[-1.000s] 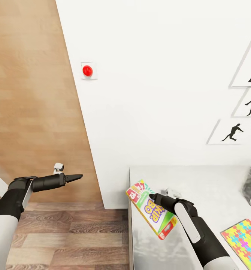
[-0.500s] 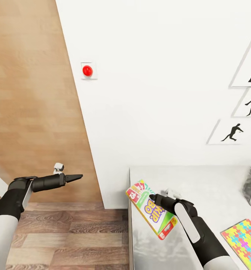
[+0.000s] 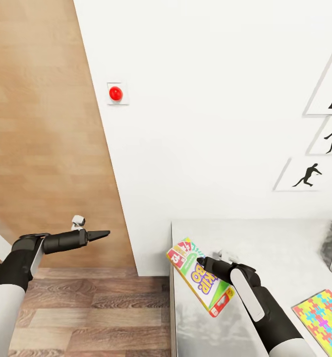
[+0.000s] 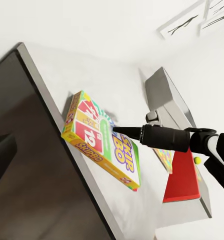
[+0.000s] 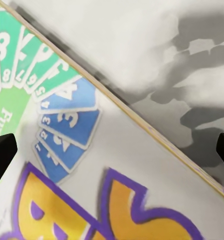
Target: Put all the toys in the child's room - the three board games (two on the bed and one on the table), the two jigsaw puzzles on the table, and the tennis ball on the table - inside the toy box on the table in the child's room.
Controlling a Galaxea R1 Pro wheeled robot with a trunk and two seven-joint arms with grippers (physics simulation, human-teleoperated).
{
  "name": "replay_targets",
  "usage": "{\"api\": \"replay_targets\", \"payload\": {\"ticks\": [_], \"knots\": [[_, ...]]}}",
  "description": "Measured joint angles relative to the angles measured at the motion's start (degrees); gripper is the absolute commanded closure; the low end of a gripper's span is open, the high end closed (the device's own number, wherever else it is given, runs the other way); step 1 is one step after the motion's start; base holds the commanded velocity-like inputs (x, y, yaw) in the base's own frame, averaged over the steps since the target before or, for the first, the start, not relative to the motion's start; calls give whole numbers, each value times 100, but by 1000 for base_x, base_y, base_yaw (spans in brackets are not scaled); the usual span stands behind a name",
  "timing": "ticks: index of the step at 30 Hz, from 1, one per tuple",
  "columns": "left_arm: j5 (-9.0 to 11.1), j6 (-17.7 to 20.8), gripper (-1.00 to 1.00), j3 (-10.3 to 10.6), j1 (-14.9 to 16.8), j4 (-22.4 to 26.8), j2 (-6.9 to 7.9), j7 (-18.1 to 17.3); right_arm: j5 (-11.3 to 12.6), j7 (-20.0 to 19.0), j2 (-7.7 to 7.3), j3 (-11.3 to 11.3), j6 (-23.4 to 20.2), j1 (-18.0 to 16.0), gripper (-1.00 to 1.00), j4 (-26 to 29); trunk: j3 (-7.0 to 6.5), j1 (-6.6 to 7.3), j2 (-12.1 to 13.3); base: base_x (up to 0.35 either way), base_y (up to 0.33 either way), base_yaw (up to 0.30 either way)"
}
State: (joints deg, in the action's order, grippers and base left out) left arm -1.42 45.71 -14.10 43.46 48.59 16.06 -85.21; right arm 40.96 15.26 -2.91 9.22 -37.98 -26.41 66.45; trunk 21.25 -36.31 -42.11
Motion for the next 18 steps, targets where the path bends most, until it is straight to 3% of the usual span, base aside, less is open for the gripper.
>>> {"api": "replay_targets", "payload": {"ticks": [8,18], "knots": [[0,0,-100,-1,-2,1,-18,-1,-117,-187,3,-11,-210,-8,-100,0,-1,1,-1,0,0,0],[1,0,-100,0,-1,1,-45,2,-85,-363,3,-8,-229,-12,-100,-23,-1,1,-1,0,0,0]]}}
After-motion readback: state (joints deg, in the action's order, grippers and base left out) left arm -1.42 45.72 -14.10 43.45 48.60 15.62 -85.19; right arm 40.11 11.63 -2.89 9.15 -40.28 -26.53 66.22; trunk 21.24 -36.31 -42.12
